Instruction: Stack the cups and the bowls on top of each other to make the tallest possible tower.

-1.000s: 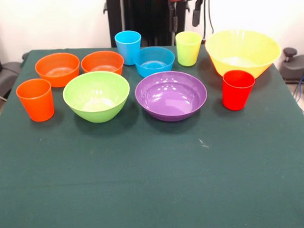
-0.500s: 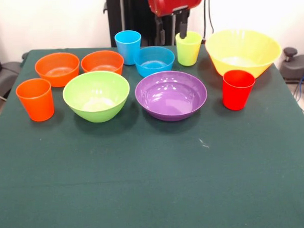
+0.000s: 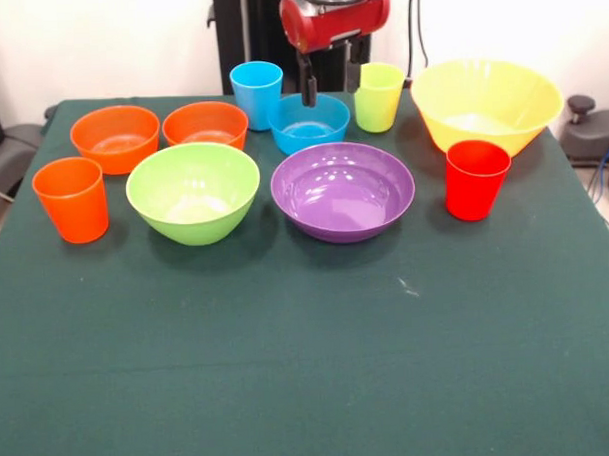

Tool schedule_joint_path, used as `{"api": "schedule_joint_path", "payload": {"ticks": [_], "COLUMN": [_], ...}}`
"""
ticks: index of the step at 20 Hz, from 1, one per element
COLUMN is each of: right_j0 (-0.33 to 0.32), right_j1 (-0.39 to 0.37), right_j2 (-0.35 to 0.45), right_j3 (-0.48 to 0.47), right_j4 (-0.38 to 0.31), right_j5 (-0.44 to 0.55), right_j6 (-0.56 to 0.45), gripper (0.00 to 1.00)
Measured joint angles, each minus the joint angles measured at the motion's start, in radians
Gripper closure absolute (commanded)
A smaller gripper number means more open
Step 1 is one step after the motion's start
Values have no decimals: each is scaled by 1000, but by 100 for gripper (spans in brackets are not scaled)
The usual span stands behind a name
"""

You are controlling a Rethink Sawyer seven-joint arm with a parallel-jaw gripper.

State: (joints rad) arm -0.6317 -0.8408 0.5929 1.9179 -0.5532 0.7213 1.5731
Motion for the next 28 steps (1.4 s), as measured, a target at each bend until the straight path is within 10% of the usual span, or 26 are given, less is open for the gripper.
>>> {"api": "schedule_joint_path", "payload": {"ticks": [28], "right_j0": [-101], "right_j1": [77], "right_j2": [136], "right_j3": [-56], "right_j4": [-50], "right_j5": [104], "right_j6": [0], "gripper": [0]}}
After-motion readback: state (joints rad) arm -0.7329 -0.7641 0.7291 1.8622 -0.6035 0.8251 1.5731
